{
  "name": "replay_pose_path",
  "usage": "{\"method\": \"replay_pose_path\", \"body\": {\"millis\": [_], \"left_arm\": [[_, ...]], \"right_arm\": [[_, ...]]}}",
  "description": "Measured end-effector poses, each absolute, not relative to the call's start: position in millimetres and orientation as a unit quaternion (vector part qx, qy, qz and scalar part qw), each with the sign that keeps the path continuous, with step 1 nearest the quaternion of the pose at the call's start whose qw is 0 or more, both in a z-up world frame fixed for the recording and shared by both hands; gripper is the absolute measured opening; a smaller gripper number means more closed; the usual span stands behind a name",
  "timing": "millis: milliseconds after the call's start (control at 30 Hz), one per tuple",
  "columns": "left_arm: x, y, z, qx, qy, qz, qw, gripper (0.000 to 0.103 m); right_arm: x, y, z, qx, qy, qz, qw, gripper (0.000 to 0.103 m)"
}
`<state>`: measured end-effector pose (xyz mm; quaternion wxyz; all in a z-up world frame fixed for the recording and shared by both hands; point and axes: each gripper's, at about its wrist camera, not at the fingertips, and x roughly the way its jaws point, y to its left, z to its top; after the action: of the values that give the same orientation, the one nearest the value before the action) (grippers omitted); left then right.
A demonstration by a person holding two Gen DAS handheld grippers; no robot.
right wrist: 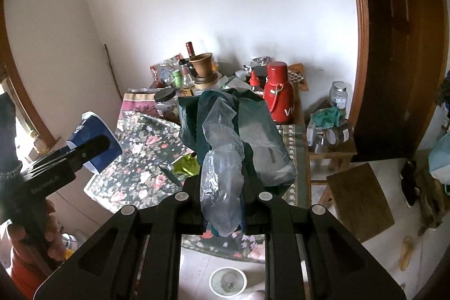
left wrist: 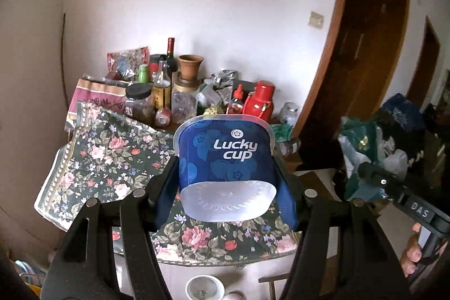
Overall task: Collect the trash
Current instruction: 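Lift the cup and bag and carry them down toward the white bin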
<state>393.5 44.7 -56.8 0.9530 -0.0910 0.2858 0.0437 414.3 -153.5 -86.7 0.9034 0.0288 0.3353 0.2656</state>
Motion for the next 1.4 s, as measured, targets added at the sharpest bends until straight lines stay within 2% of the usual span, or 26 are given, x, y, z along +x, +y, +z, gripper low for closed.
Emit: {"method": "replay_pose_path", "body": {"millis": [433,700,1000,1400], "left_arm": [[251.5,78.5,-58.4,-0.072,0.282,-0.002,0.957,0.062],[197.7,85.6,-70.5,-0.063,0.305,-0.028,0.950,0.062],[191.5,89.3,-103.3,-0.070,0.352,-0.030,0.933,0.062],[250.1,77.4,-223.0,-0.094,0.443,-0.004,0.891,0.062]], "right_arm": [[273.3,-108.6,-88.4,0.023,0.334,0.241,0.911,0.014],[209.6,-101.6,-99.4,0.024,0.359,0.220,0.907,0.014],[209.4,-101.8,-127.8,0.020,0.409,0.215,0.887,0.014],[261.8,-102.2,-245.1,0.027,0.502,0.231,0.833,0.015]]}}
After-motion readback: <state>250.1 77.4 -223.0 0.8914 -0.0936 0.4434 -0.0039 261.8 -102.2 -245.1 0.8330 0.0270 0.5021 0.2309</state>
